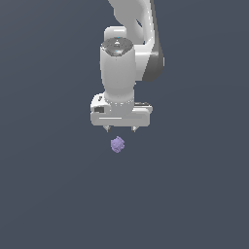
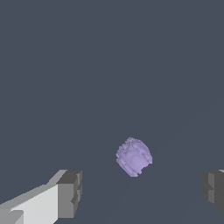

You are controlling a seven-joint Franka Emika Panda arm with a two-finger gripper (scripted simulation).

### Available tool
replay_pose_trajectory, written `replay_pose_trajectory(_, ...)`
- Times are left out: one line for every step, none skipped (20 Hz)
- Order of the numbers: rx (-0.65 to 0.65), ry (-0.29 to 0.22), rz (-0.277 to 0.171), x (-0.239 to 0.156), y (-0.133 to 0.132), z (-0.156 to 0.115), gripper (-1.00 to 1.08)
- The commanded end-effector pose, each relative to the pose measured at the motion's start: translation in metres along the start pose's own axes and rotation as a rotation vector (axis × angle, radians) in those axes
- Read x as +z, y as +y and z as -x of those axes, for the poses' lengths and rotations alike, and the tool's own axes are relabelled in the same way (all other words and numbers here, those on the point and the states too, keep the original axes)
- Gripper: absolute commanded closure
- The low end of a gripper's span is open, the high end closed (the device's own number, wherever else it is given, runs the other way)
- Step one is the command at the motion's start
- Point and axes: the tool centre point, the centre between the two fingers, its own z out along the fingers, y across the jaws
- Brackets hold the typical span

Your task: Pick up the object and move it to a goal position.

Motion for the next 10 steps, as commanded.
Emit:
replay_pose_trajectory(0.000,0.000,0.000,0.000,0.000,0.000,-0.92)
replay_pose_trajectory(-0.001,0.000,-0.001,0.000,0.000,0.000,-0.92)
replay_pose_trajectory(-0.003,0.001,-0.002,0.000,-0.001,0.000,-0.92)
replay_pose_trajectory(-0.006,0.002,-0.005,0.000,-0.003,0.000,-0.92)
replay_pose_trajectory(-0.011,0.003,-0.009,-0.001,-0.005,0.000,-0.92)
replay_pose_trajectory(-0.017,0.004,-0.013,-0.001,-0.007,0.001,-0.92)
replay_pose_trajectory(-0.024,0.006,-0.017,-0.002,-0.010,0.001,-0.92)
replay_pose_trajectory(-0.031,0.007,-0.020,-0.002,-0.012,0.001,-0.92)
replay_pose_trajectory(-0.037,0.008,-0.022,-0.003,-0.013,0.001,-0.92)
replay_pose_trajectory(-0.041,0.009,-0.023,-0.004,-0.014,0.001,-0.92)
